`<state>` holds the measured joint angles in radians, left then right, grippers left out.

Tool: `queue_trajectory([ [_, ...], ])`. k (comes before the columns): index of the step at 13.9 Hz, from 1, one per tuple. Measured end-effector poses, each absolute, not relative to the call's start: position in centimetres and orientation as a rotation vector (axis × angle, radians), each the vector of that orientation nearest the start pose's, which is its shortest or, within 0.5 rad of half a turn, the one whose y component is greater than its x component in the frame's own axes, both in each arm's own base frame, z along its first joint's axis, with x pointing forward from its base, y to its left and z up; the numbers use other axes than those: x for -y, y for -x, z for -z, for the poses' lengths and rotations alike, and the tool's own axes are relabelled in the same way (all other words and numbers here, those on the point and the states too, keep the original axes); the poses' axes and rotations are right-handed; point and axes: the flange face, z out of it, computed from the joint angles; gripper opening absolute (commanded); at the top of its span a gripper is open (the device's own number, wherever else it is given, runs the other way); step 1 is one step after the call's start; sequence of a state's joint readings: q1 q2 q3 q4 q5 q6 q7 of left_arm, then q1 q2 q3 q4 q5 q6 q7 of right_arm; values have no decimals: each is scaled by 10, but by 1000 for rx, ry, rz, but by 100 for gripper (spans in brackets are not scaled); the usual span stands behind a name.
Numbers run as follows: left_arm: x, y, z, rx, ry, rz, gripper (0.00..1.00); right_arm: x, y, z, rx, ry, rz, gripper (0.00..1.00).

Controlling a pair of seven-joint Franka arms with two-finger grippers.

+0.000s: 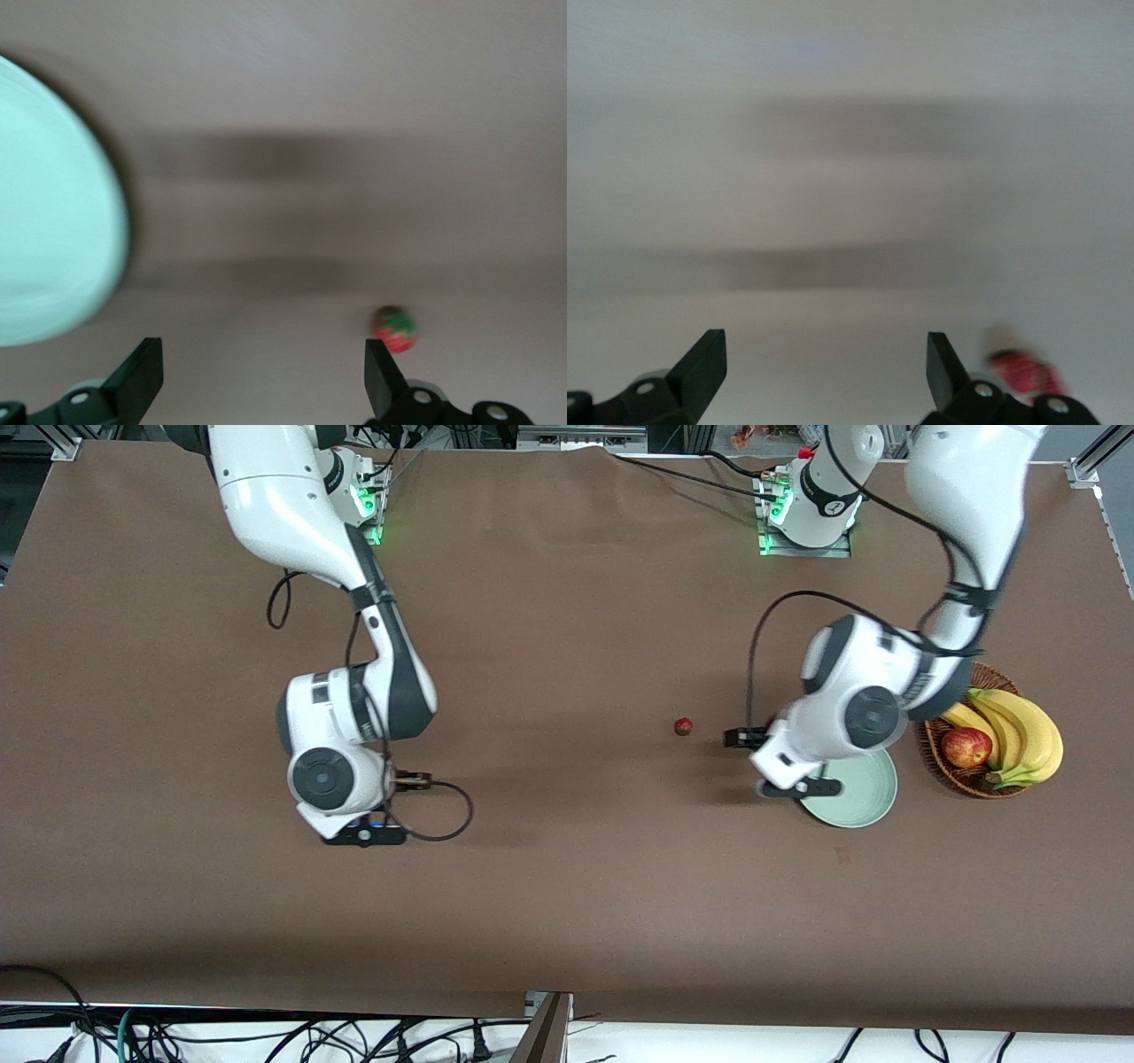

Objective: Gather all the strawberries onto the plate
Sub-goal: 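Grasp the strawberry with the left gripper while the right gripper grasps another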

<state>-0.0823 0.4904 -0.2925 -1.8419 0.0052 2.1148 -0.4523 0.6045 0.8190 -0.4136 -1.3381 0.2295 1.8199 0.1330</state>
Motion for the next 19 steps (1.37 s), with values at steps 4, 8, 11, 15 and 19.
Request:
queue_trajectory([
  [4,301,-540,-203,243,3033,-263,100,-143,-668,-223,259,3257,-504,100],
  [8,312,-528,-180,245,2998,-290,100,-110,-643,-213,462,3196,-459,100],
  [11,309,-527,-167,251,2993,-309,85,-96,-625,-214,640,3124,-457,100],
  [15,312,-528,-168,250,3006,-296,78,-81,-605,-202,794,3082,-395,100],
  [19,312,-529,-169,279,3004,-290,58,-71,-593,-187,913,3062,-349,100],
])
